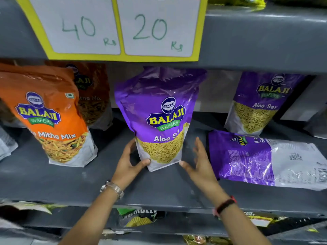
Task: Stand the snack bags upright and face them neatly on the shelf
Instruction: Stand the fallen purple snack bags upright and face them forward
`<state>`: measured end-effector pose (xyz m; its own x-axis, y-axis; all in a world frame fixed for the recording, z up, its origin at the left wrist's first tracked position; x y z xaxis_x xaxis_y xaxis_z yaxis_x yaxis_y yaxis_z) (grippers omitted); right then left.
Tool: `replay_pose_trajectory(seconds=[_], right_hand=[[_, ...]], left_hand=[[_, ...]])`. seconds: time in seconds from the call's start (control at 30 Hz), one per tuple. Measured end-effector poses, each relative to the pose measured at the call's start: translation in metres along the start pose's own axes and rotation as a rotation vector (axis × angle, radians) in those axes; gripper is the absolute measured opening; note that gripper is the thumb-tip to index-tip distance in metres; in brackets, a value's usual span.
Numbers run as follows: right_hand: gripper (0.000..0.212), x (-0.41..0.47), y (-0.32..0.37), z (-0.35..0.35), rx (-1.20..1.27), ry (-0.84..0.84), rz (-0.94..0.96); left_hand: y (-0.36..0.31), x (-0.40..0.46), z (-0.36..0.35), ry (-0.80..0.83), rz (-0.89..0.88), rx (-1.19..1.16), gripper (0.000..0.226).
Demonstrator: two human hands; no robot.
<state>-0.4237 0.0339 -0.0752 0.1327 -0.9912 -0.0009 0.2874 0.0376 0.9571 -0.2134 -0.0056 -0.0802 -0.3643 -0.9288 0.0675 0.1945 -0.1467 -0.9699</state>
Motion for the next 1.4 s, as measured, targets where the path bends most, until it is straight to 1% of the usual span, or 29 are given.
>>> replay_pose_trajectory(seconds=[0.07, 0.13, 0.2, 0.27, 0.37, 0.47, 0.5, 0.53, 0.57, 0.63, 0.67, 0.7, 0.73, 0.77, 0.8, 0.83, 0.9, 0.93, 0.97, 1.0, 1.03, 1.07, 1.1, 1.13, 1.17, 1.23, 1.27, 1.33, 1.4], right_hand=[[0.096, 0.019, 0.006, 0.005, -0.100, 0.093, 0.010], [0.092, 0.032, 0.009, 0.003, -0.129, 0.135, 0.038], [0.078, 0.036, 0.007, -0.002, -0.089, 0.070, 0.022], [0.066, 0.033, 0.004, -0.006, -0.063, -0.052, 0.032], [0.065, 0.027, 0.003, -0.014, -0.043, -0.131, 0.052], [0.066, 0.025, 0.010, -0.014, -0.047, -0.101, 0.034], [0.067, 0.024, 0.014, -0.012, -0.049, -0.079, 0.042], [0.069, 0.020, 0.019, -0.006, -0.068, -0.066, 0.058], [0.073, 0.015, 0.026, 0.005, -0.112, -0.077, 0.074], [0.073, 0.004, 0.040, 0.041, -0.230, -0.156, 0.093], [0.068, -0.004, 0.045, 0.065, -0.288, -0.203, 0.101], [0.062, -0.012, 0.047, 0.094, -0.343, -0.243, 0.098], [0.056, -0.021, 0.047, 0.125, -0.401, -0.260, 0.069], [0.050, -0.029, 0.045, 0.155, -0.471, -0.240, 0.015], [0.046, -0.034, 0.041, 0.182, -0.540, -0.185, -0.056], [0.043, -0.038, 0.036, 0.208, -0.587, -0.123, -0.136], [0.041, -0.045, 0.020, 0.257, -0.644, -0.008, -0.305], [0.043, -0.044, 0.012, 0.275, -0.673, 0.028, -0.375], [0.050, -0.044, 0.005, 0.291, -0.702, 0.053, -0.437], [0.057, -0.045, -0.001, 0.304, -0.718, 0.071, -0.485], [0.056, -0.045, -0.005, 0.313, -0.672, 0.086, -0.516], [0.052, -0.045, -0.010, 0.320, -0.565, 0.102, -0.530], [0.049, -0.045, -0.014, 0.324, -0.451, 0.128, -0.540], [0.046, -0.045, -0.017, 0.325, -0.360, 0.171, -0.553], [0.043, -0.047, -0.019, 0.325, -0.320, 0.230, -0.574], [0.042, -0.047, -0.021, 0.325, -0.329, 0.328, -0.608], [0.045, -0.046, -0.022, 0.326, -0.335, 0.341, -0.620], [0.053, -0.046, -0.022, 0.329, -0.332, 0.322, -0.631], [0.049, -0.051, -0.023, 0.331, -0.327, 0.293, -0.620]], left_hand=[[0.000, 0.004, -0.006, 0.025, 0.023, -0.012, 0.075], [0.001, 0.011, -0.003, 0.062, 0.031, -0.031, 0.077], [0.002, 0.020, 0.005, 0.107, 0.023, -0.011, 0.067], [0.004, 0.025, 0.011, 0.145, 0.008, -0.006, 0.054], [0.008, 0.030, 0.017, 0.167, 0.017, 0.005, 0.048], [0.005, 0.029, 0.017, 0.163, 0.010, 0.000, 0.054], [0.002, 0.026, 0.015, 0.145, -0.005, -0.021, 0.059], [-0.001, 0.020, 0.012, 0.087, -0.028, -0.028, 0.064], [-0.006, 0.012, 0.010, -0.027, -0.059, 0.034, 0.066], [-0.022, -0.009, 0.004, -0.270, -0.154, 0.316, 0.060], [-0.032, -0.019, -0.005, -0.326, -0.212, 0.453, 0.060], [-0.042, -0.025, -0.019, -0.320, -0.272, 0.533, 0.059], [-0.049, -0.027, -0.038, -0.275, -0.319, 0.559, 0.055], [-0.056, -0.028, -0.059, -0.188, -0.329, 0.526, 0.049], [-0.060, -0.026, -0.080, -0.068, -0.288, 0.455, 0.042], [-0.060, -0.022, -0.104, 0.072, -0.197, 0.374, 0.034], [-0.060, -0.011, -0.160, 0.329, 0.064, 0.258, 0.017], [-0.058, -0.007, -0.181, 0.440, 0.222, 0.137, 0.011], [-0.057, -0.005, -0.201, 0.520, 0.370, -0.026, 0.011], [-0.058, -0.004, -0.217, 0.549, 0.478, -0.186, 0.020], [-0.057, -0.004, -0.229, 0.525, 0.528, -0.321, 0.037], [-0.053, -0.002, -0.241, 0.471, 0.553, -0.433, 0.053], [-0.052, -0.001, -0.250, 0.415, 0.563, -0.536, 0.059], [-0.053, 0.000, -0.258, 0.360, 0.556, -0.636, 0.052], [-0.054, 0.002, -0.265, 0.298, 0.541, -0.738, 0.038], [-0.055, 0.008, -0.273, 0.142, 0.502, -0.919, 0.014], [-0.054, 0.012, -0.274, 0.068, 0.475, -0.967, 0.008], [-0.055, 0.018, -0.272, -0.007, 0.417, -0.986, 0.009], [-0.059, 0.021, -0.267, -0.003, 0.372, -0.978, 0.012]])
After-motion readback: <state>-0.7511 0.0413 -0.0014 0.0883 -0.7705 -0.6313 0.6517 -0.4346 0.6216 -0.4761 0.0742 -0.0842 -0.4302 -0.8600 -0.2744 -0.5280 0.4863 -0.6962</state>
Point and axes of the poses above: each hand's wrist, its own x-axis towards the middle knuckle, its own z-axis out of the back of the hand, y = z × x, the point moved 3 cm from there along x, towards the middle knuckle, and after that the axes turned 15 degrees about y, right-handed, at the moved point
